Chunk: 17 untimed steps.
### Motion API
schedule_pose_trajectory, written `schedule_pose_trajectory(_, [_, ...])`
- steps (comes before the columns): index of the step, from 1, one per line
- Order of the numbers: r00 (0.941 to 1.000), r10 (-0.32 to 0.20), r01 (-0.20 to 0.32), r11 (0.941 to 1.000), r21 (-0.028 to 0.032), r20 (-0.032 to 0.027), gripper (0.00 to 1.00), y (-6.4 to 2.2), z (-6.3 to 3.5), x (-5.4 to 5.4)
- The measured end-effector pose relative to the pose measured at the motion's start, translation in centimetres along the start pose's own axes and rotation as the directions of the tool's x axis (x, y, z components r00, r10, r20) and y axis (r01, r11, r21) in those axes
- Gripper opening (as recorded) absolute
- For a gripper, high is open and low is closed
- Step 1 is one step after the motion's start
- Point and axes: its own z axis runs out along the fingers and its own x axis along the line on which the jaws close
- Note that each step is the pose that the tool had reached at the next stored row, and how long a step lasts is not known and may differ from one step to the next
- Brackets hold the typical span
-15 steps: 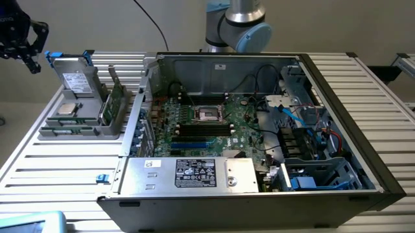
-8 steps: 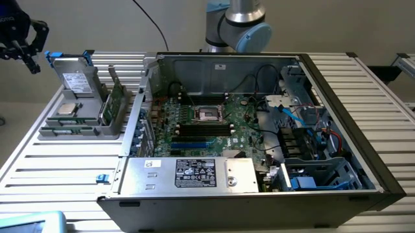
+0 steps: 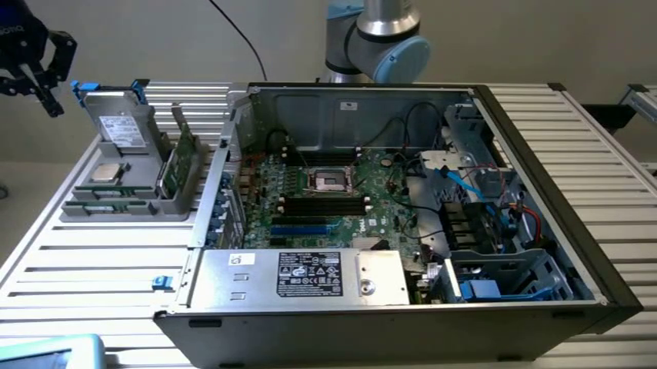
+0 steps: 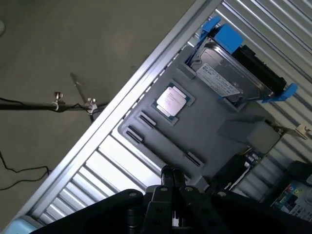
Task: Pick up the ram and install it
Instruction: 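Pick up the ram and move it above insertion slot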
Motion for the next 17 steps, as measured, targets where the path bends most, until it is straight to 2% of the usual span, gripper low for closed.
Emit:
schedule_pose_trajectory(5, [0.9959, -0.09, 0.09, 0.996, -0.0007, -0.0043, 0.11, -0.01, 0.01, 0.0])
schedule_pose_trajectory(9, [0.9867, -0.163, 0.163, 0.9867, -0.0016, -0.0078, 0.11, 0.0, 0.01, 0.0])
schedule_pose_trajectory(13, [0.9724, -0.233, 0.233, 0.9725, -0.0026, -0.0111, 0.11, 0.0, 0.02, 0.0])
schedule_pose_trajectory(17, [0.9528, -0.303, 0.303, 0.9529, -0.0038, -0.0146, 0.11, 0.0, 0.02, 0.0])
